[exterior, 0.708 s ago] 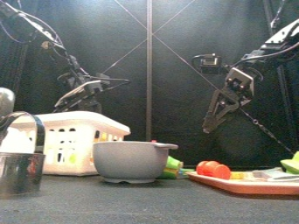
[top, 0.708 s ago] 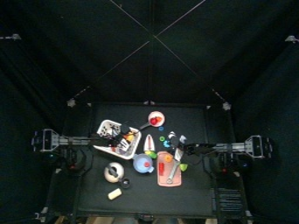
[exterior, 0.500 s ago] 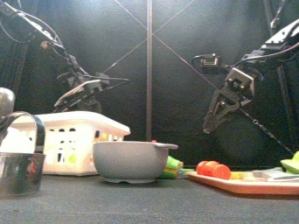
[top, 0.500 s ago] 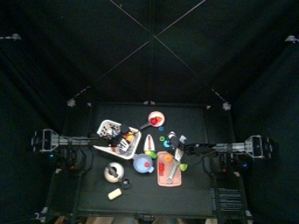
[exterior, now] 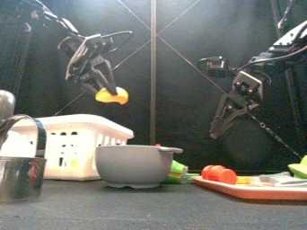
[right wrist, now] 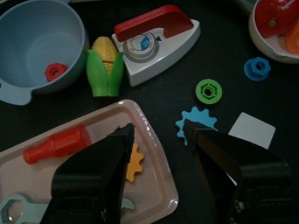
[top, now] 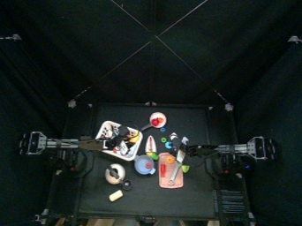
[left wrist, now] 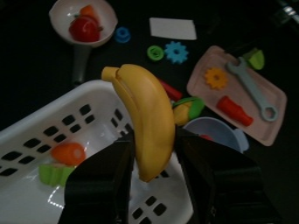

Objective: Place banana in bowl

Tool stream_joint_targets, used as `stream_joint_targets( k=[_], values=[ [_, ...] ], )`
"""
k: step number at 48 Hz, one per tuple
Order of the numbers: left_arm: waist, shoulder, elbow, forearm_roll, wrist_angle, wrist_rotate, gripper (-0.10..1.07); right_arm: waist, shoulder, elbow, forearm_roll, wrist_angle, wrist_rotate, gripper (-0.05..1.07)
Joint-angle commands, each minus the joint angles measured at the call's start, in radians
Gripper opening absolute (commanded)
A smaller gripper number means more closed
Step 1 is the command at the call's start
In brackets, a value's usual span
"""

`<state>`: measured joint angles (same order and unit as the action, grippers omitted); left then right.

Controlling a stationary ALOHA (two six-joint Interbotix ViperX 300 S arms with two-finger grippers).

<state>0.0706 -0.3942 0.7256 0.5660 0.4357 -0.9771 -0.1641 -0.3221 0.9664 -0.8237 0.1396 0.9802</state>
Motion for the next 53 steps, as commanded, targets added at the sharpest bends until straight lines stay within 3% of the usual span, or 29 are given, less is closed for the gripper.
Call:
stream_joint_targets(
  k=[1, 10, 22, 41, 53],
  values=[
    [-0.054, 0.017, -0.041, 0.011, -0.008, 0.002, 0.70, -0.002, -0.009, -0.011, -0.002, -0.003, -0.002, 0.84],
    [-0.150, 0.107, -0.097, 0.012, -0.017, 0.005, 0.70, -0.003, -0.009, -0.012, -0.002, -0.003, 0.000, 0.84],
    [-0.218, 0.255, -0.178, 0.003, -0.017, 0.005, 0.70, -0.002, -0.009, -0.012, 0.000, -0.003, 0.002, 0.84],
    [-0.233, 0.414, -0.215, -0.011, -0.012, 0.005, 0.70, -0.002, -0.009, -0.014, 0.000, -0.002, 0.002, 0.84],
    [-0.233, 0.443, -0.221, -0.014, -0.009, 0.005, 0.70, -0.002, -0.009, -0.008, 0.000, -0.002, 0.002, 0.84]
  ],
)
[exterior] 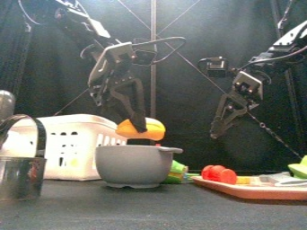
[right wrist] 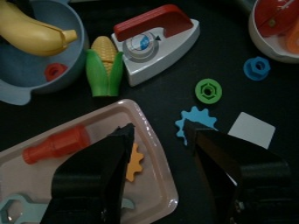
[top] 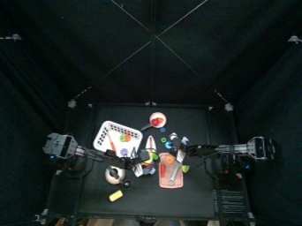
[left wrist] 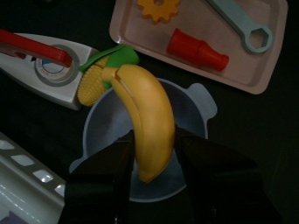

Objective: Place banana in bowl

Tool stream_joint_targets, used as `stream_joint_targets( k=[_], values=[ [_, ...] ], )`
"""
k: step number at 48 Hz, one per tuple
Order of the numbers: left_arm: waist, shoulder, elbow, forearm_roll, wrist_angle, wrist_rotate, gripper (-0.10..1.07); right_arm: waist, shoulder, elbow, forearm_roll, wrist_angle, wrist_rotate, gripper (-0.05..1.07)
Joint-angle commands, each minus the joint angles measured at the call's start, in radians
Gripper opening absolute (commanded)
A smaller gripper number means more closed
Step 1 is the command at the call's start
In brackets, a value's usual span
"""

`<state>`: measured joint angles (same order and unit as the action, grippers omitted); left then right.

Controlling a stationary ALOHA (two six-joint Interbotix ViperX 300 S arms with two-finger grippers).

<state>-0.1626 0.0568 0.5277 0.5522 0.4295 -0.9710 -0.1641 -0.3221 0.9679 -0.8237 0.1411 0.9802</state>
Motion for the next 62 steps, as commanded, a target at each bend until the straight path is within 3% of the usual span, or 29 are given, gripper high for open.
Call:
stream_joint_targets(
  k=[1, 20, 42, 54, 62],
  values=[
    [0.000, -0.008, -0.021, -0.003, -0.003, 0.000, 0.70, -0.002, -0.009, -0.011, 0.000, -0.005, 0.002, 0.84],
    [0.000, 0.018, -0.005, -0.092, -0.002, 0.006, 0.70, -0.002, -0.009, -0.011, 0.002, -0.003, 0.003, 0.84],
    [0.000, 0.052, -0.017, -0.201, 0.000, 0.115, 0.76, 0.002, -0.009, -0.014, 0.006, -0.005, 0.006, 0.84],
    [0.000, 0.051, -0.021, -0.209, 0.012, 0.140, 0.87, 0.006, -0.009, -0.014, 0.003, -0.003, 0.006, 0.84],
    [0.005, 0.043, -0.038, -0.207, 0.026, 0.140, 0.88, 0.006, -0.009, -0.011, 0.003, -0.005, 0.006, 0.84]
  ],
)
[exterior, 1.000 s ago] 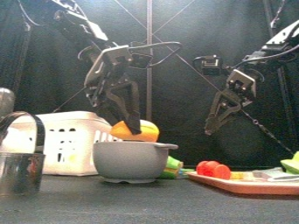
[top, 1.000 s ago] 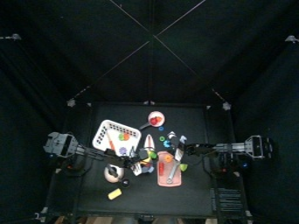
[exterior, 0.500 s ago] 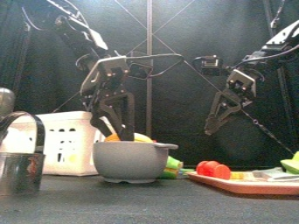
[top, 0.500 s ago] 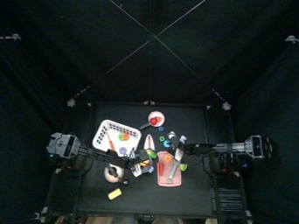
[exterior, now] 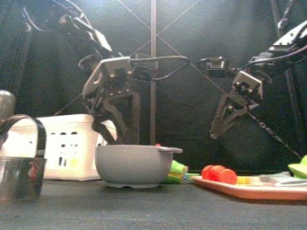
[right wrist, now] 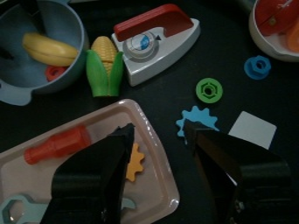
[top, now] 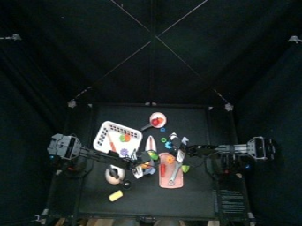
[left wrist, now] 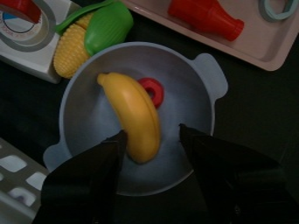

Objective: Place banana in bowl

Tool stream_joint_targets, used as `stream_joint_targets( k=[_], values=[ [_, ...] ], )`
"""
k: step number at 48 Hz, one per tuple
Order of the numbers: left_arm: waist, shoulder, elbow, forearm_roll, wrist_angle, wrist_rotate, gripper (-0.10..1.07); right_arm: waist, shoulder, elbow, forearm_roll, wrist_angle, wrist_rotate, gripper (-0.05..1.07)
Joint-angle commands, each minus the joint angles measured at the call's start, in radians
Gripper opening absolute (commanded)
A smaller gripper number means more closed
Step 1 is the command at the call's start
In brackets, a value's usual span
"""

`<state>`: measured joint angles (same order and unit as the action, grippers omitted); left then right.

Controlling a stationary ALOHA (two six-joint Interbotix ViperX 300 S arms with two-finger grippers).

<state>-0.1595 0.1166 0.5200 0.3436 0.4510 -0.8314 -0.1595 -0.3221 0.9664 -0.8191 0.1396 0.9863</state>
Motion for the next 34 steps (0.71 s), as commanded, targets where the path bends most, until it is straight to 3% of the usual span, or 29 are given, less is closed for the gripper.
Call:
stream_joint_targets(
  k=[1, 15, 34],
  values=[
    [0.002, -0.020, -0.034, 0.002, 0.008, 0.002, 0.88, 0.002, -0.009, -0.009, -0.002, -0.002, 0.000, 0.84],
    [0.002, -0.054, -0.066, 0.074, 0.032, -0.003, 0.88, 0.002, -0.009, -0.009, -0.002, -0.002, -0.002, 0.84],
    [0.002, -0.051, -0.069, 0.078, 0.032, -0.003, 0.88, 0.002, -0.009, -0.009, 0.000, -0.003, -0.002, 0.84]
  ],
)
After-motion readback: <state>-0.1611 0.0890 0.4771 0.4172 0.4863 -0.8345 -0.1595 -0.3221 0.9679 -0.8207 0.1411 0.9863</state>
